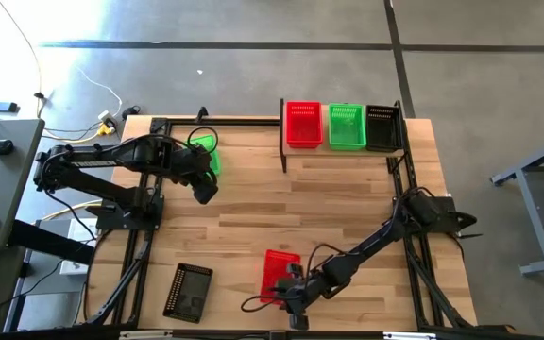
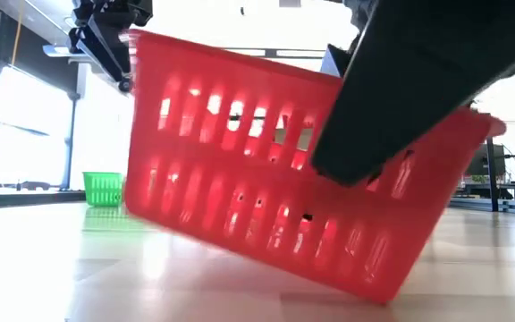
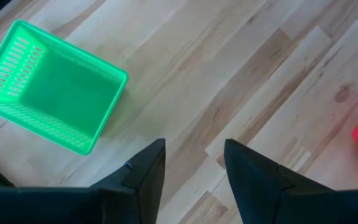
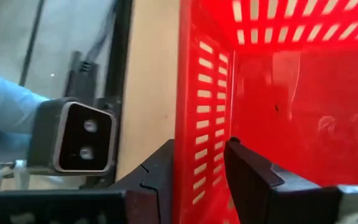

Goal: Stack baskets on shelf by color
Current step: Stack the red bin on top of the red bin

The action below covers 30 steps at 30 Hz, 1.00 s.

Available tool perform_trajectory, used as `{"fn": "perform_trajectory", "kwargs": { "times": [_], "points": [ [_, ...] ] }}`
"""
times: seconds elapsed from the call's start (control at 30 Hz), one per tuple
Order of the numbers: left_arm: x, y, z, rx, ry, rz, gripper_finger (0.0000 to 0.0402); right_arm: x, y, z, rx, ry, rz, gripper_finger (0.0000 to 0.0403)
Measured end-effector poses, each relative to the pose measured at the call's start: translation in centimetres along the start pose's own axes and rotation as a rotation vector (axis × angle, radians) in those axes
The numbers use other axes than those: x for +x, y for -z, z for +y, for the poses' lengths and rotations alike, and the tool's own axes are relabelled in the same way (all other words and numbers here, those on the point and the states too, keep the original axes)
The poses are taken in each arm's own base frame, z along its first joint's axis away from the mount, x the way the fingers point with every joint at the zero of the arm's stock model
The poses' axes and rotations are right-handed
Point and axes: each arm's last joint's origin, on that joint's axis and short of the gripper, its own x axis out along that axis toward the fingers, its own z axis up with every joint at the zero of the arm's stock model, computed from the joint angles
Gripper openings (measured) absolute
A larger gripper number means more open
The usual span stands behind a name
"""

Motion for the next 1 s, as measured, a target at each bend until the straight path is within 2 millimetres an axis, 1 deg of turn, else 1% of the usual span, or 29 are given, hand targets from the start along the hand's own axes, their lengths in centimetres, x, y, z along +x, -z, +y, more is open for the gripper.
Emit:
{"fn": "perform_trajectory", "kwargs": {
  "times": [0.07, 0.13, 0.27, 0.33, 0.43, 0.53, 0.63, 0.83, 1.0],
  "points": [
    [0.0, 0.0, 0.0, 0.0, -0.005, -0.004, 0.0154, 0.0, 0.1, -0.1, 0.006, 0.013, 0.006, 0.0113],
    [0.0, 0.0, 0.0, 0.0, -0.01, -0.007, 0.0154, 0.0, 0.1, -0.1, 0.007, 0.009, 0.004, 0.0096],
    [0.0, 0.0, 0.0, 0.0, -0.01, -0.008, 0.0154, -0.2, -0.1, 0.0, -0.005, 0.003, 0.0, 0.0026],
    [0.0, 0.0, 0.0, 0.0, -0.01, -0.008, 0.0154, -0.4, -0.2, 0.1, -0.029, -0.001, -0.009, 0.001],
    [0.0, 0.0, 0.0, 0.007, -0.011, -0.008, 0.0154, -1.1, -0.6, 0.3, -0.03, 0.006, -0.023, 0.0016],
    [0.0, 0.0, 0.0, 0.027, -0.011, -0.008, 0.0154, -2.2, -1.3, 0.3, -0.05, 0.011, -0.048, 0.0004],
    [0.0, 0.0, 0.0, 0.028, -0.011, -0.008, 0.0154, -3.5, -2.3, 0.3, -0.045, -0.001, -0.08, 0.0003],
    [0.0, 0.0, 0.0, 0.046, -0.011, -0.007, 0.0154, -6.3, -4.0, -0.6, -0.054, 0.029, -0.111, 0.0],
    [0.0, 0.0, 0.0, 0.097, -0.013, -0.007, 0.0154, -9.0, -5.6, -1.8, -0.077, 0.071, -0.151, 0.0]
  ]
}}
